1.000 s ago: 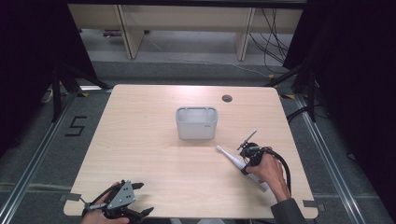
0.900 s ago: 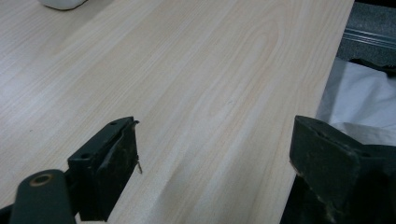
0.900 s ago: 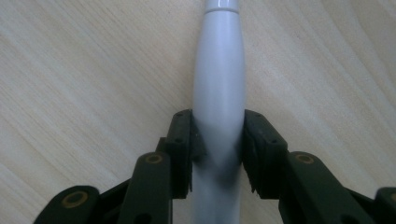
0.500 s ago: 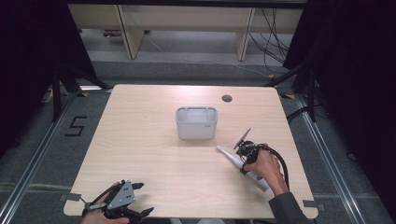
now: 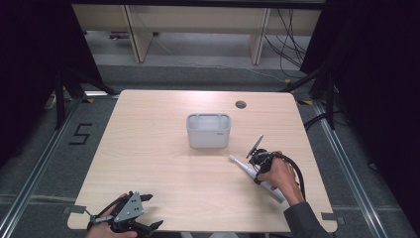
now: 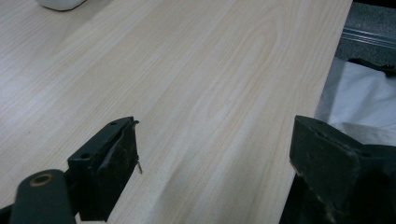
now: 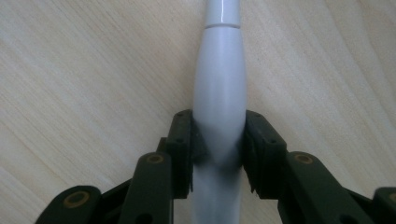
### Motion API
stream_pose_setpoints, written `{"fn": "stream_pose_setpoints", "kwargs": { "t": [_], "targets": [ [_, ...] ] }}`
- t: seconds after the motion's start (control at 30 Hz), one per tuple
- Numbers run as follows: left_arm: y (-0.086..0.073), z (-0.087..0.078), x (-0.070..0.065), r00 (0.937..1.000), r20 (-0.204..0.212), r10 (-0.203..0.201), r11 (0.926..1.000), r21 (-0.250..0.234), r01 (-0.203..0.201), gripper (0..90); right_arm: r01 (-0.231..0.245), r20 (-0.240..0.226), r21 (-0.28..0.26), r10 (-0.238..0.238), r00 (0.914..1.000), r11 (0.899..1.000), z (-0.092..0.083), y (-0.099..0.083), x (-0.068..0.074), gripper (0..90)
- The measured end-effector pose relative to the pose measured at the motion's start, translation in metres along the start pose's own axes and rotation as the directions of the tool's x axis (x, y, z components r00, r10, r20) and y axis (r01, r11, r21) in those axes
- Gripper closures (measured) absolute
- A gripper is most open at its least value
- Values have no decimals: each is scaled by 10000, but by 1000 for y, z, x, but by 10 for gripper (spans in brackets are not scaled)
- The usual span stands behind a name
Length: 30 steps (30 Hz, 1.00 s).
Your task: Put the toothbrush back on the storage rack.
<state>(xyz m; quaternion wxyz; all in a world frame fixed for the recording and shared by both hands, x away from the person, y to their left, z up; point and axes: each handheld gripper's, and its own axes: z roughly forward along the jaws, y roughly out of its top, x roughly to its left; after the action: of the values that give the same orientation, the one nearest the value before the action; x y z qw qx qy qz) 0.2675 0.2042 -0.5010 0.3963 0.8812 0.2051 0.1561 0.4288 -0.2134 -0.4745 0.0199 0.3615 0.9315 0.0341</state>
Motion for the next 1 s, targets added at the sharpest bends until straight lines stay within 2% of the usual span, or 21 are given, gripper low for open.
{"fn": "stream_pose_setpoints", "kwargs": {
  "t": [0.03, 0.07, 0.23, 0.3, 0.33, 0.37, 0.4, 0.63, 0.77, 0.8, 0.83, 0.87, 1.0],
  "targets": [
    [0, 0, 0, 10000, 0, -1, 10000, -3, 1, 147, -38, 26, 59, 38, 10000, 10000, -1, 1, 1, 662],
    [0, 0, 0, 10000, -6, 3, 10000, -2, -3, 147, -288, 19, 111, 288, 9996, 9995, -1, 0, 3, 663],
    [0, 0, 0, 10000, -8, -5, 10000, 1, 5, 147, 52, -82, 169, -51, 10000, 9998, -1, 2, 2, 664],
    [0, 0, 0, 10000, -5, -4, 10000, 4, 4, 147, 21, -67, 314, -19, 10000, 9995, -1, 3, 3, 664],
    [0, 0, 0, 10000, -6, -7, 10000, 0, 7, 147, 279, 19, 426, -280, 9996, 9987, -1, 3, 1, 665],
    [0, 0, 0, 10000, -11, 0, 10000, 4, 0, 147, 154, 16, 483, -155, 9999, 9987, -1, 3, 2, 665],
    [0, 0, 0, 10000, 15, 8, 10000, -4, -8, 148, 373, -25, 452, -372, 9993, 9983, 0, 4, 0, 665],
    [0, -1, 1, 9999, 128, 11, 10000, 42, -11, 147, 309, 42, 751, -313, 9995, 9967, -1, 6, 2, 665],
    [0, -1, 1, 9999, 126, 4, 10000, 41, -5, 147, 473, -23, 673, -472, 9989, 9966, 0, 5, 1, 666],
    [0, -1, 1, 9999, 125, 3, 10000, 42, -4, 147, 395, -67, 656, -392, 9992, 9971, 0, 5, 2, 666],
    [0, -1, 1, 9999, 125, 3, 10000, 42, -4, 147, 430, -86, 638, -425, 9991, 9970, 0, 5, 2, 666],
    [0, -1, 1, 9999, 127, 5, 10000, 37, -5, 147, 692, 8, 672, -694, 9976, 9953, 0, 4, -1, 666],
    [0, -2, 1, 9999, 142, 19, 10000, 85, -20, 147, 442, -50, 645, -440, 9990, 9969, -2, 2, 1, 667]
  ]
}}
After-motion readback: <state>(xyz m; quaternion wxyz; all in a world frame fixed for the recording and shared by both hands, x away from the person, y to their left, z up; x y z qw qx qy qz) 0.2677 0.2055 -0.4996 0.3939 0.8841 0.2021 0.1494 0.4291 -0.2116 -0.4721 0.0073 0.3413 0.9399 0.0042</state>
